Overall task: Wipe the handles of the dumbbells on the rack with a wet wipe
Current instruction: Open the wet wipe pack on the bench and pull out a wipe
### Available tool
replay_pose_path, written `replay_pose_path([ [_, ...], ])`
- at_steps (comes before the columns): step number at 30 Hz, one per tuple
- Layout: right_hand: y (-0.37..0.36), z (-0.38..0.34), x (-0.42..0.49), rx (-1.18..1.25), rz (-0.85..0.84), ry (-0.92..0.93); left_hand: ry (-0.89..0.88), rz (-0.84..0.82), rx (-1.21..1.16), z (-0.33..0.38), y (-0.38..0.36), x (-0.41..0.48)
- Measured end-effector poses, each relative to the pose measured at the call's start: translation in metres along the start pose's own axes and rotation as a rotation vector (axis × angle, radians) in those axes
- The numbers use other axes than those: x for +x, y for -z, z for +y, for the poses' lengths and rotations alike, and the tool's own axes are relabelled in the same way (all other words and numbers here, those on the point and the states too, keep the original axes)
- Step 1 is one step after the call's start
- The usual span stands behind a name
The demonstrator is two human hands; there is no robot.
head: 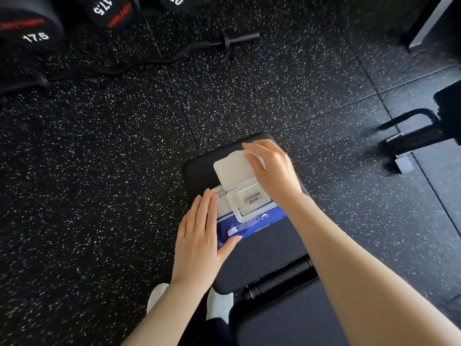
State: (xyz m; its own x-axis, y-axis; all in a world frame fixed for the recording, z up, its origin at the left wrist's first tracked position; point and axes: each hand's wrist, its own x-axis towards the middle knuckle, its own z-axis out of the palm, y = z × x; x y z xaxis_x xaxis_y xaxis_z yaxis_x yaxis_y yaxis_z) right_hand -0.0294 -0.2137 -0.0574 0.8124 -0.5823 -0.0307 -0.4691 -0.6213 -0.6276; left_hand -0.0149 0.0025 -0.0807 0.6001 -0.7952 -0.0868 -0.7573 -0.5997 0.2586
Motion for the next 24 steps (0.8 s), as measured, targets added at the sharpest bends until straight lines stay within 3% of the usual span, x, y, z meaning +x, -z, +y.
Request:
replay_pose_path([
  [4, 0.017, -0.005, -0.028, -0.021, 0.067, -0.001, -0.002, -0.026, 0.020, 0.001, 0.008, 0.003],
  [8, 0.021, -0.007, -0.080, 0.014, 0.262, -0.188, -0.007, -0.060, 0.021, 0.000, 0.012, 0.005],
  [13, 0.001, -0.010, -0.111, -0.013, 0.243, -0.285, -0.021, -0.065, 0.031, -0.002, 0.013, 0.006],
  [17, -0.008, -0.030, -0.110, -0.047, 0.294, -0.108, -0.032, -0.044, 0.012, -0.003, 0.015, 0.006],
  [21, -0.024, -0.043, -0.125, -0.143, 0.109, 0.138, 0.028, -0.022, 0.024, -0.004, 0.020, -0.002],
  [24, -0.036, -0.039, -0.137, -0.211, 0.024, 0.188, 0.032, 0.000, 0.011, -0.007, 0.021, -0.007],
])
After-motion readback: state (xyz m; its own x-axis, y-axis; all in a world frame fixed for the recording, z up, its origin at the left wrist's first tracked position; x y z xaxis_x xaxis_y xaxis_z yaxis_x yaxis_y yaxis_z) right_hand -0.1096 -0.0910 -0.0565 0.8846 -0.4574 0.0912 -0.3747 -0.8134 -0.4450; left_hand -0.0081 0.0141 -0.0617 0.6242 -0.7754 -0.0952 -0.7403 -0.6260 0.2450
